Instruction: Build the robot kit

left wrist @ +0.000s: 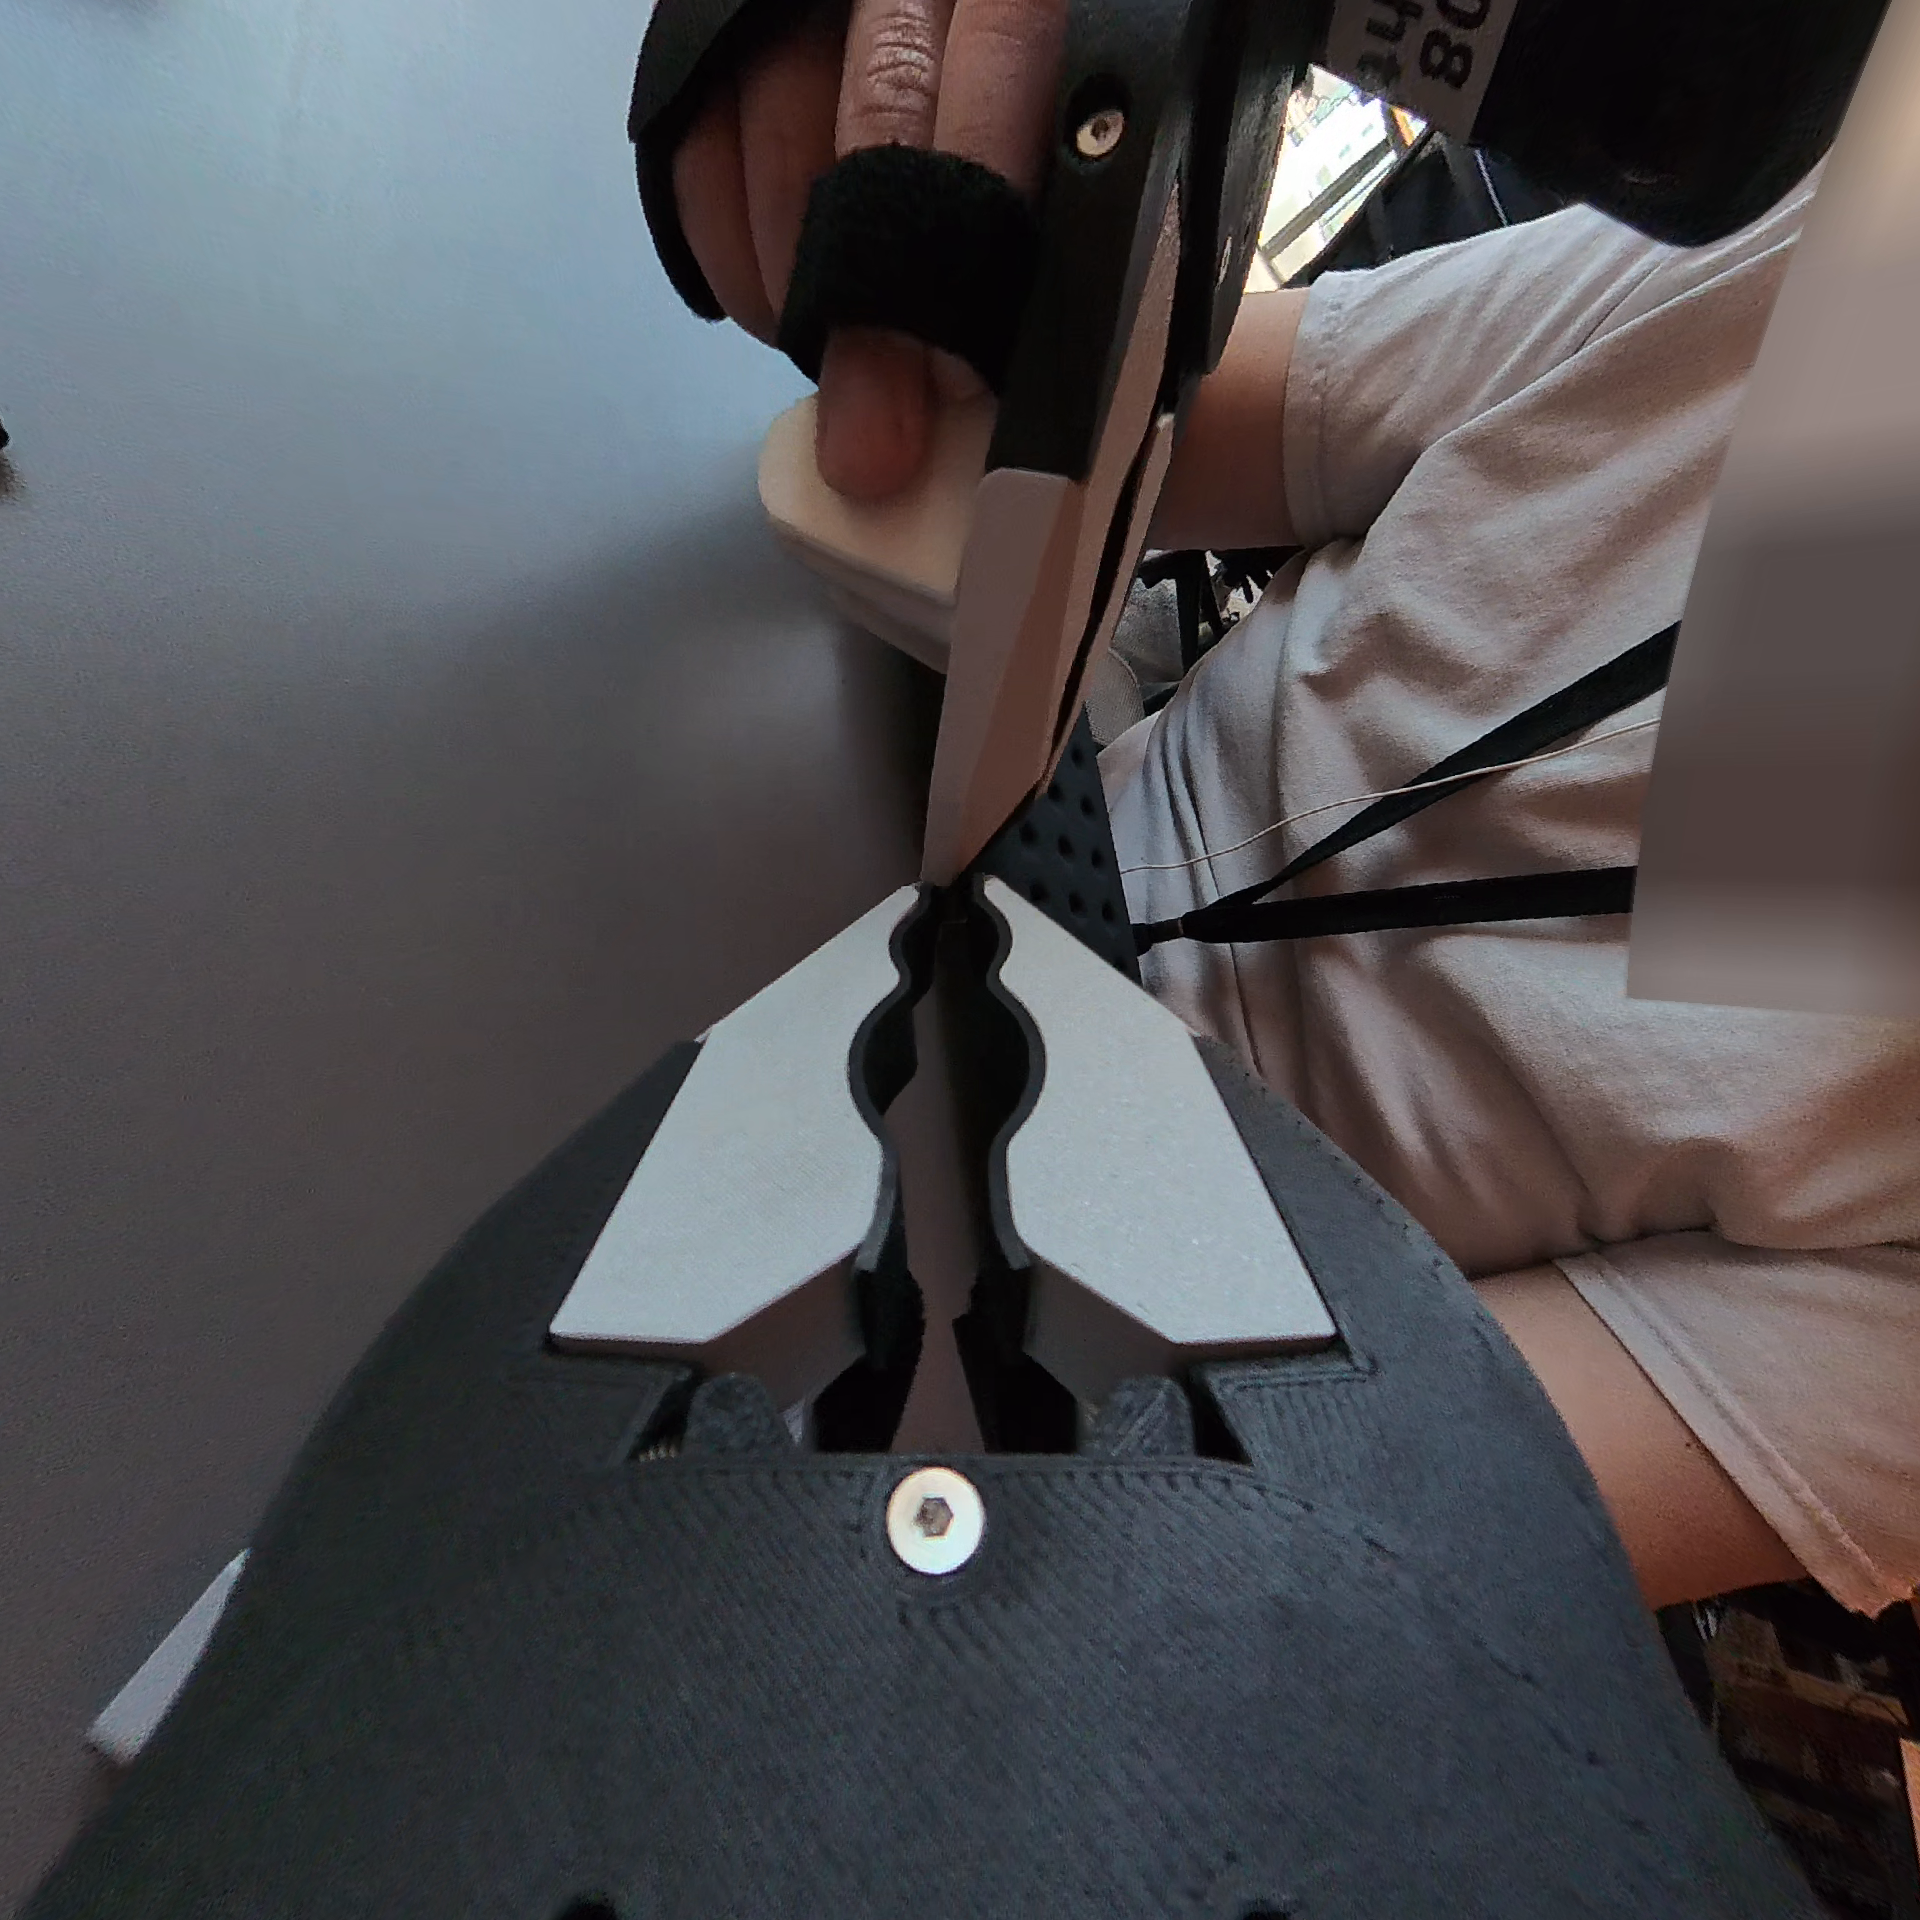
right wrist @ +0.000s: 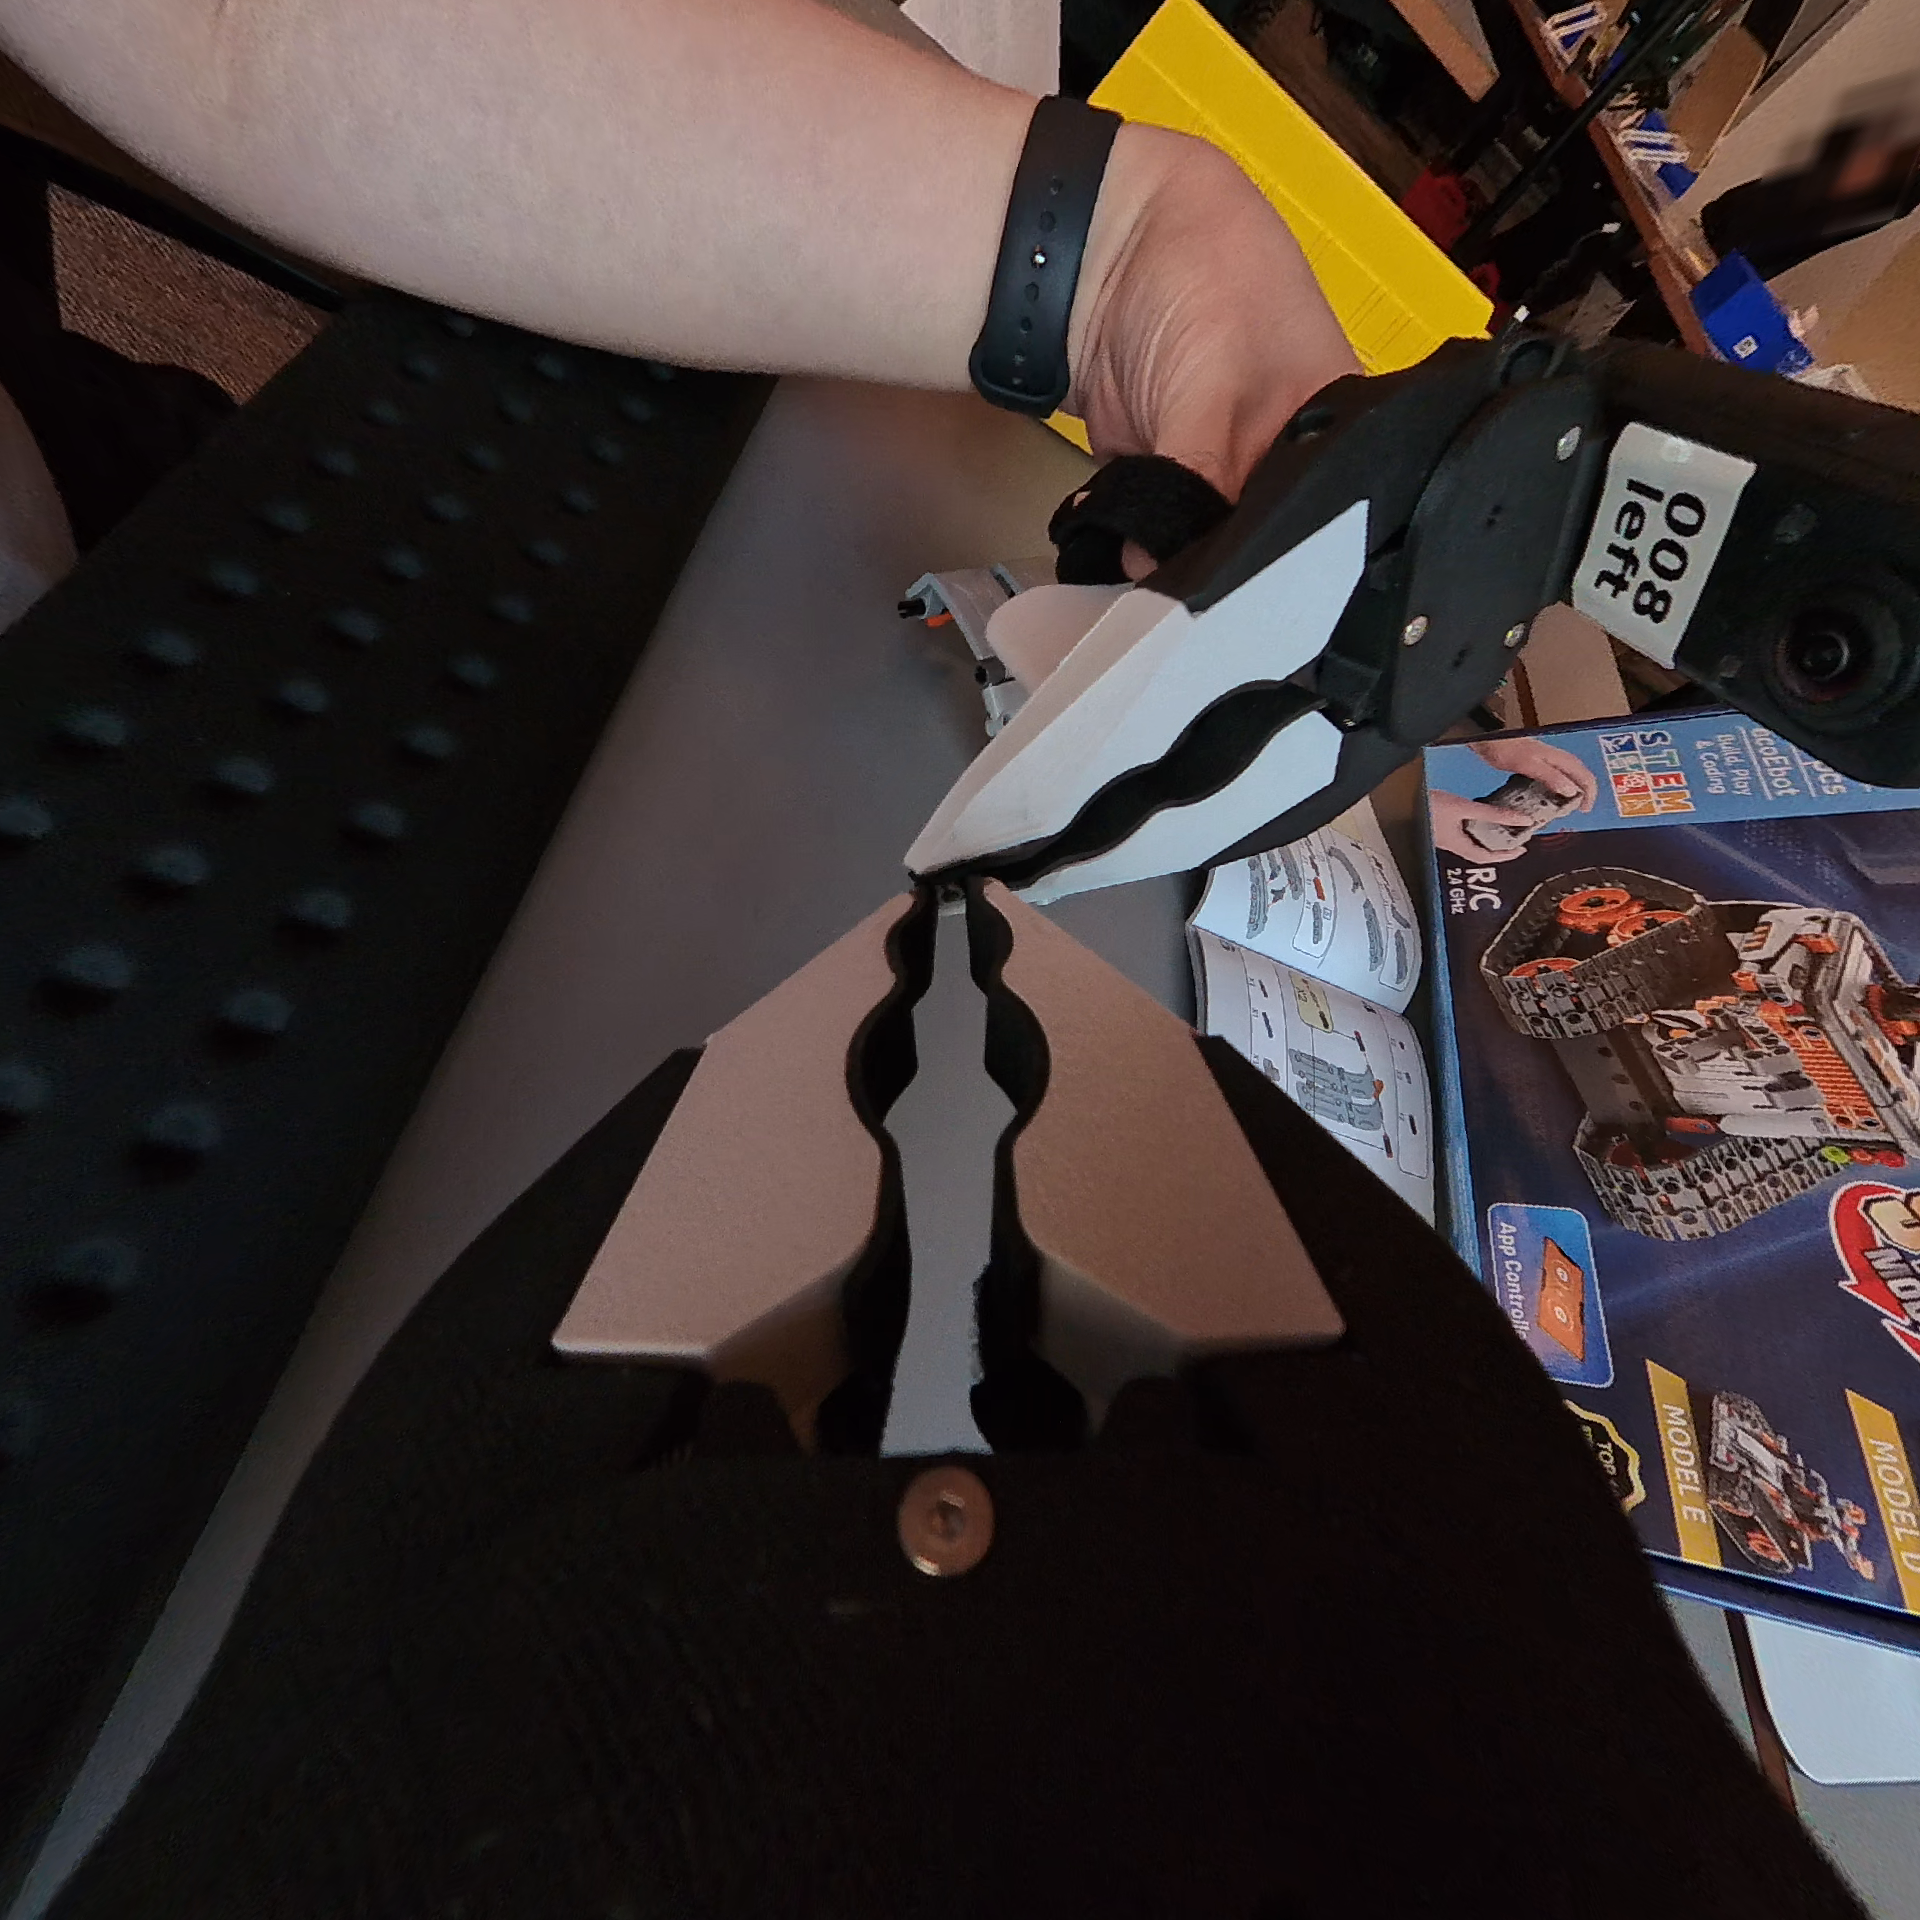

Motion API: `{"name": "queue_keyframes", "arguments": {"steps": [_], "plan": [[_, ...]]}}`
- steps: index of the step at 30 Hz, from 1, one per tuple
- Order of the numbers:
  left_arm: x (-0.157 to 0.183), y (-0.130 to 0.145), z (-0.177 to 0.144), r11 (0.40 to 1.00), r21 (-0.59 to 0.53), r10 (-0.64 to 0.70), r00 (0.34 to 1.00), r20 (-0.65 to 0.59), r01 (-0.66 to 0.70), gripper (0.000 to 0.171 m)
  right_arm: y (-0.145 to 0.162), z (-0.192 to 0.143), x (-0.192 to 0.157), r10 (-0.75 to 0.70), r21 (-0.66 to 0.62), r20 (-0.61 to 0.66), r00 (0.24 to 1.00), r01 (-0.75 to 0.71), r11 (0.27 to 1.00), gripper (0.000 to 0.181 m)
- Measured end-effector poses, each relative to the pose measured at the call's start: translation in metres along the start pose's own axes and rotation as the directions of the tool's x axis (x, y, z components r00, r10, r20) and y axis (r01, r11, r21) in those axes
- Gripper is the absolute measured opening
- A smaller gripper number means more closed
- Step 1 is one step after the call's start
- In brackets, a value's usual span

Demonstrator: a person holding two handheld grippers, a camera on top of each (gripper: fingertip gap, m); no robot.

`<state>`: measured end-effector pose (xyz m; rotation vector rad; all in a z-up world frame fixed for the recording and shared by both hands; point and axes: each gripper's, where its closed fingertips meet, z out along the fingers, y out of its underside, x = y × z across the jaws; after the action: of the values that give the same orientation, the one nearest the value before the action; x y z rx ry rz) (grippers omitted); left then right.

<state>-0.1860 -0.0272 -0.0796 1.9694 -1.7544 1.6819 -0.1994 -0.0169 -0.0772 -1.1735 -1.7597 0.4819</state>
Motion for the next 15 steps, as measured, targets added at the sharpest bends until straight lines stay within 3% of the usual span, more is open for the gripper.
{"name": "queue_keyframes", "arguments": {"steps": [5, 9, 13, 15], "plan": [[-0.003, -0.006, -0.005, 0.999, 0.041, -0.019, 1.0, 0.013, 0.019, 0.005, 0.002, -0.001, 0.006, 0.022, 0.003, -0.026, 0.999, -0.022, 1.0, 0.004], [-0.007, -0.029, -0.026, 0.981, 0.193, 0.007, 0.998, 0.069, -0.021, 0.013, 0.009, -0.013, 0.031, 0.066, 0.007, -0.143, 0.987, -0.066, 0.998, 0.004], [-0.007, -0.07, -0.06, 0.882, 0.418, 0.128, 0.964, 0.234, -0.219, 0.006, 0.015, -0.034, 0.062, 0.22, 0.1, -0.239, 0.946, -0.201, 0.974, 0.004], [0.003, -0.082, -0.066, 0.815, 0.458, 0.234, 0.925, 0.3, -0.355, 0.007, 0.019, -0.045, 0.074, 0.309, 0.16, -0.254, 0.916, -0.276, 0.948, 0.004]]}}
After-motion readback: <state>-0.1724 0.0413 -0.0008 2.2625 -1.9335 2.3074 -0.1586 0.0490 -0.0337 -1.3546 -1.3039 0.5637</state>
